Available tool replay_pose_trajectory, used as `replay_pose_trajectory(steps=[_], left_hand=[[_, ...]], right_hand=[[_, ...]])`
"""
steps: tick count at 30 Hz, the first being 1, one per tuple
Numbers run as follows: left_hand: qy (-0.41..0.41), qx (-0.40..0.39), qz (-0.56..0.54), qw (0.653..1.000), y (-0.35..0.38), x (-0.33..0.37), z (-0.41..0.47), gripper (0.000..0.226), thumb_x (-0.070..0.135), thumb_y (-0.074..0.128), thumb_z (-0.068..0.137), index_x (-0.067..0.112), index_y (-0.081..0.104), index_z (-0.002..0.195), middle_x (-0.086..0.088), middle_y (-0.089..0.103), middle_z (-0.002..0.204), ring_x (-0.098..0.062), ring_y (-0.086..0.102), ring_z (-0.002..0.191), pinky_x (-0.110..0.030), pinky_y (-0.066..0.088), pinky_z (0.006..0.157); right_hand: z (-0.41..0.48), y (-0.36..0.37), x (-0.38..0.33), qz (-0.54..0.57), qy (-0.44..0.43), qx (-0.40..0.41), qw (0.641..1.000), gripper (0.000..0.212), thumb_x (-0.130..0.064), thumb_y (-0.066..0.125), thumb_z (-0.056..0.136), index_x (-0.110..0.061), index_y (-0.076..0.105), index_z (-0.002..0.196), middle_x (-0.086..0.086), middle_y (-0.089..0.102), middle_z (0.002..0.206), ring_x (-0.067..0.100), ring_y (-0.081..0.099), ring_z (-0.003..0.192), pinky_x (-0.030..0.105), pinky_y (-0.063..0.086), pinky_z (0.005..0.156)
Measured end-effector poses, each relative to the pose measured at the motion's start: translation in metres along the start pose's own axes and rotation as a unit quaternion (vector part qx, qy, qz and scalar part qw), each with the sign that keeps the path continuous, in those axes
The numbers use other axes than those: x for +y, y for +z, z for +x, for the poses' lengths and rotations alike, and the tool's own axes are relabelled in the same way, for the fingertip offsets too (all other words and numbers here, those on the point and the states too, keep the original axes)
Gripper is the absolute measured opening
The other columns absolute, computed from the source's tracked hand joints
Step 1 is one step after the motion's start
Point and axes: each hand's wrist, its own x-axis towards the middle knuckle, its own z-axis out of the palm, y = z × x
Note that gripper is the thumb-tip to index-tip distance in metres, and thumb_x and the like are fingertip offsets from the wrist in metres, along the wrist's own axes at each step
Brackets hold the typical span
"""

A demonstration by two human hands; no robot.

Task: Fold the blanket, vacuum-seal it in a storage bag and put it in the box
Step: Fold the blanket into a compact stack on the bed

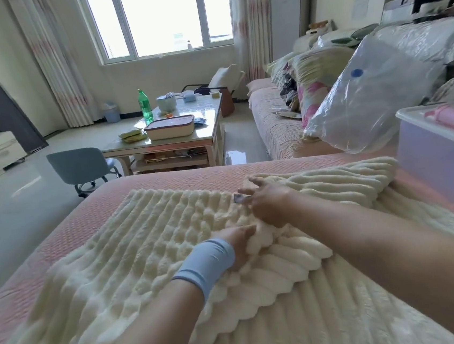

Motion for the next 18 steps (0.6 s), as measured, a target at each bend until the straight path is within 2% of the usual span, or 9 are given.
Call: replay_pose_trajectory(steps=[2,4,7,9,11,14,15,16,18], left_hand=[[0.011,-0.014,0.009,1.0,-0.004,0.008,-0.009,0.071,0.016,0.057,0.087,0.034,0.026,0.148,0.001,0.046,0.14,-0.027,0.054,0.119,-0.033,0.046,0.092],[0.026,-0.009,-0.021,0.999,-0.011,0.027,-0.017,0.071,0.019,0.058,0.087,0.033,0.025,0.148,0.001,0.044,0.142,-0.026,0.052,0.12,-0.035,0.045,0.097],[0.052,0.003,-0.028,0.998,-0.025,0.066,-0.026,0.057,0.024,0.059,0.087,0.024,0.038,0.14,-0.005,0.053,0.132,-0.028,0.054,0.114,-0.041,0.045,0.1],[0.068,-0.016,0.007,0.998,-0.029,0.098,-0.037,0.053,0.023,0.059,0.088,0.019,0.042,0.138,-0.005,0.054,0.13,-0.028,0.054,0.115,-0.039,0.045,0.1],[0.06,-0.07,-0.002,0.996,-0.025,0.127,-0.045,0.058,0.024,0.064,0.087,0.017,0.043,0.141,-0.005,0.053,0.132,-0.028,0.054,0.117,-0.036,0.046,0.096],[0.031,-0.185,-0.008,0.982,-0.014,0.157,-0.061,0.062,0.03,0.065,0.088,0.021,0.042,0.144,-0.003,0.046,0.141,-0.027,0.051,0.123,-0.039,0.047,0.099],[0.04,-0.196,0.015,0.98,-0.006,0.164,-0.065,0.053,0.027,0.063,0.089,0.02,0.049,0.14,-0.003,0.05,0.138,-0.025,0.055,0.117,-0.036,0.048,0.097],[0.054,-0.181,0.041,0.981,0.0,0.168,-0.07,0.043,0.023,0.06,0.09,0.019,0.056,0.133,-0.003,0.056,0.133,-0.022,0.058,0.106,-0.032,0.049,0.093],[0.075,-0.119,0.127,0.982,0.011,0.172,-0.078,0.031,0.017,0.056,0.091,0.016,0.066,0.121,-0.005,0.064,0.123,-0.02,0.057,0.092,-0.029,0.051,0.09]], right_hand=[[-0.027,0.005,0.01,-0.02,0.006,0.037,0.999,0.053,-0.032,0.055,0.093,-0.015,0.051,0.144,0.008,0.036,0.159,0.025,0.023,0.151,0.051,0.006,0.124],[-0.061,0.02,0.017,-0.045,0.048,0.035,0.997,0.039,-0.035,0.05,0.091,-0.019,0.065,0.123,0.003,0.061,0.136,0.021,0.053,0.128,0.046,0.019,0.118],[-0.108,0.04,0.018,0.038,0.204,-0.085,0.975,0.039,-0.038,0.043,0.094,-0.024,0.061,0.127,-0.004,0.062,0.127,0.02,0.059,0.116,0.039,0.041,0.083],[-0.142,0.056,0.016,0.116,0.27,-0.183,0.938,0.047,-0.045,0.049,0.091,-0.021,0.058,0.13,0.0,0.059,0.131,0.025,0.058,0.119,0.034,0.045,0.081],[-0.172,0.082,0.009,0.211,0.253,-0.288,0.899,0.059,-0.055,0.06,0.086,-0.013,0.056,0.129,0.006,0.059,0.129,0.029,0.059,0.118,0.033,0.045,0.087],[-0.212,0.11,-0.011,0.416,0.214,-0.414,0.781,0.064,-0.046,0.069,0.088,-0.001,0.055,0.132,0.014,0.061,0.111,0.032,0.065,0.102,0.035,0.049,0.083],[-0.225,0.121,-0.017,0.445,0.199,-0.403,0.775,0.066,-0.038,0.072,0.087,-0.008,0.051,0.142,0.012,0.062,0.113,0.03,0.064,0.101,0.036,0.05,0.085],[-0.237,0.132,-0.023,0.448,0.189,-0.354,0.799,0.074,-0.032,0.075,0.083,-0.02,0.045,0.149,0.009,0.063,0.119,0.027,0.063,0.104,0.035,0.051,0.088],[-0.254,0.154,-0.034,0.354,0.201,-0.209,0.889,0.085,-0.03,0.076,0.077,-0.038,0.036,0.152,0.009,0.051,0.141,0.026,0.052,0.126,0.035,0.045,0.102]])
